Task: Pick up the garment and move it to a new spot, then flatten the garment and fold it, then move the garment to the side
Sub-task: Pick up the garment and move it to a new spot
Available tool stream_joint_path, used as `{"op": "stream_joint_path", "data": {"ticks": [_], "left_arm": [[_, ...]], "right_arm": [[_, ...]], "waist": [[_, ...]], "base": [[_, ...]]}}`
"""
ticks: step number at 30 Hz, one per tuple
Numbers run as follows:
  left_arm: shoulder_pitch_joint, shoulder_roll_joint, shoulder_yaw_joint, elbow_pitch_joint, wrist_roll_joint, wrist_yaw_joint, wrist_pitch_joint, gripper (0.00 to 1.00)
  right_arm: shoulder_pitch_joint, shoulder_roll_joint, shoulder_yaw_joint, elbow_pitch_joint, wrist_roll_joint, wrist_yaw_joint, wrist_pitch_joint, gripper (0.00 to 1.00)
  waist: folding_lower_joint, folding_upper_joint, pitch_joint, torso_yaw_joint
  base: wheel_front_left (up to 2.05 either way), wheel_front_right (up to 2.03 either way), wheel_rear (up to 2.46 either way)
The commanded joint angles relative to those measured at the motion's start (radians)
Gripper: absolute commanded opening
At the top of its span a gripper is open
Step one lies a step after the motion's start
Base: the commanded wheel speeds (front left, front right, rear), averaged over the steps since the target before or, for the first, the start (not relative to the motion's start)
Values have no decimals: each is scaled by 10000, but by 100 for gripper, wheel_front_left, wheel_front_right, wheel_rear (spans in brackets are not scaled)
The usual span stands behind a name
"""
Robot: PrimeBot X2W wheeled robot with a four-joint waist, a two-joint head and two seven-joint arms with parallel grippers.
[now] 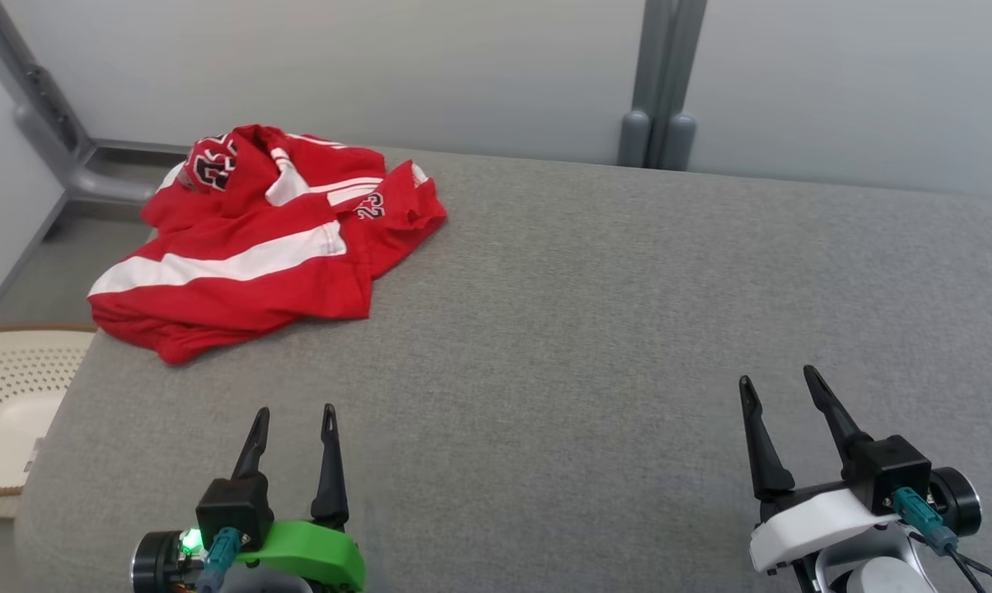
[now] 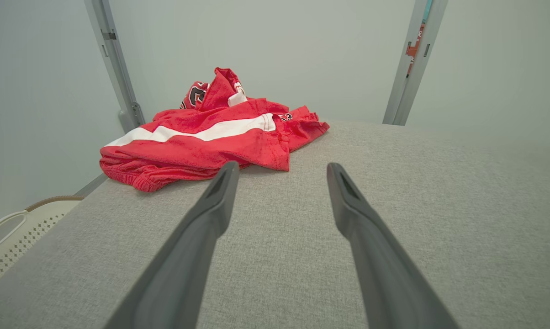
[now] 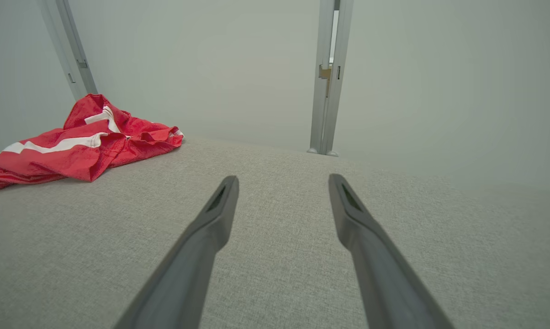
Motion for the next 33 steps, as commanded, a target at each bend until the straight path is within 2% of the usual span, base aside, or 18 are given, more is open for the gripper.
{"op": "stream_joint_path", "data": {"ticks": [1,9,14,23,30,33], "left_arm": [[-143,57,66,33,38,-62,-7,100],[-210,54,338,-19,3,-83,-7,100],[-122,52,440,-28,-93,-100,-7,100],[-119,52,432,-39,-162,-64,-7,100],[-48,62,727,-197,-350,-19,-7,100],[-461,374,1137,-304,-192,1,-7,100]], "right_arm": [[-51,-31,23,-46,64,1,-35,100],[-250,-32,250,56,155,-1,-35,100],[-270,-34,352,121,194,-1,-35,100],[-274,-34,427,195,227,-1,-35,100],[-188,-36,266,-29,66,-1,-35,100],[-132,-34,202,-170,-1,0,-35,100]], "waist": [[0,0,83,1132],[0,0,70,2548],[0,0,16,2921],[0,0,-25,2985],[0,0,193,2647],[0,0,430,2436]], "base": [[0,0,0],[0,0,0],[0,0,0],[0,0,0],[0,0,0],[0,0,0]]}}
